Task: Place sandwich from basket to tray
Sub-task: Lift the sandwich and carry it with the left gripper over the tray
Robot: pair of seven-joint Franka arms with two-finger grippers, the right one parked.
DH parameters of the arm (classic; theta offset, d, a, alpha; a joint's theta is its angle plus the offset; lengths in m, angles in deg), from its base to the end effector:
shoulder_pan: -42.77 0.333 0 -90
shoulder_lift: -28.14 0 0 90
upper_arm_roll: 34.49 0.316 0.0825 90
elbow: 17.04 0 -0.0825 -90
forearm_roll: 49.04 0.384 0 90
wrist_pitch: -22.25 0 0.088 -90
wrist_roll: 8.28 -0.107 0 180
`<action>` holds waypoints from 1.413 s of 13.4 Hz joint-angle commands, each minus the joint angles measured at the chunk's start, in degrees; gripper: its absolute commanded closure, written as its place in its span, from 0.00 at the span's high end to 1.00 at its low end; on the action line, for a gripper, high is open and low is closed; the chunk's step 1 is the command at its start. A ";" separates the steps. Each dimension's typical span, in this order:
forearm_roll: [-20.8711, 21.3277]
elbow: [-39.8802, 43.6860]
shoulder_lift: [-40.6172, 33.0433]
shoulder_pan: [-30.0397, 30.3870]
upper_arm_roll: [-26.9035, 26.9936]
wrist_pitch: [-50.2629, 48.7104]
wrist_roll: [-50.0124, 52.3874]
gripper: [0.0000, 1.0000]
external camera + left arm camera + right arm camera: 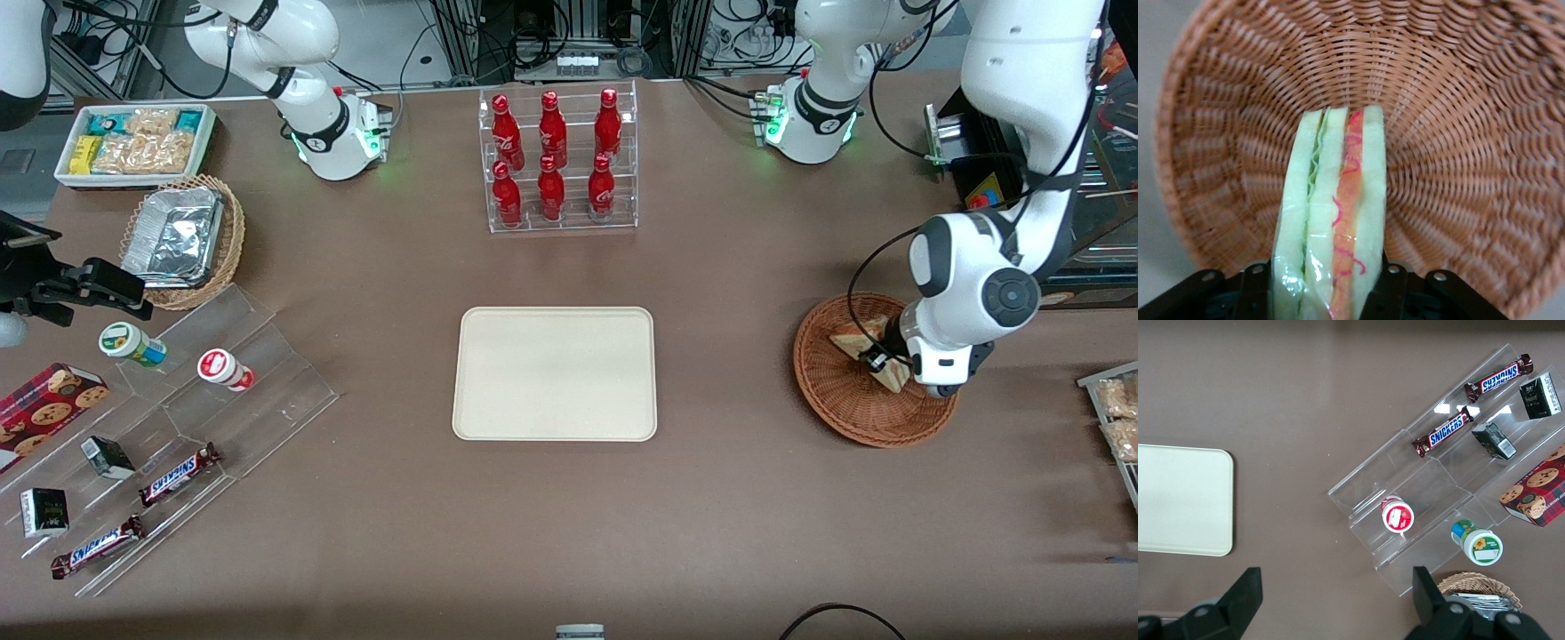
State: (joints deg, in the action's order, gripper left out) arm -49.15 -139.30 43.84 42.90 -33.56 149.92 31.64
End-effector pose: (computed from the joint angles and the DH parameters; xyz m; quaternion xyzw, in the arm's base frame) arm 0.5507 0.0101 0.2640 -0.9328 -0.3491 0.0840 0.0312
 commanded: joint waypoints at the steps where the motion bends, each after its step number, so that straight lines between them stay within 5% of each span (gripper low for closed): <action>1: 0.38 7.09 -3.57 -1.70 -0.14 -11.71 -2.31 0.47; 5: -0.58 15.80 0.46 -10.04 -0.31 -13.94 -1.87 0.39; 11: -1.81 32.59 17.68 -23.75 -0.40 -13.77 -0.99 0.39; 14: -6.02 33.84 20.86 -28.07 -1.01 -4.58 -2.31 0.37; 19: -6.39 39.96 28.75 -37.11 -3.30 -0.32 -1.61 0.35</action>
State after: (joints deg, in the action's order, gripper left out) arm -54.85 -105.52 67.49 9.54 -37.63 149.54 30.27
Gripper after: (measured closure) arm 0.643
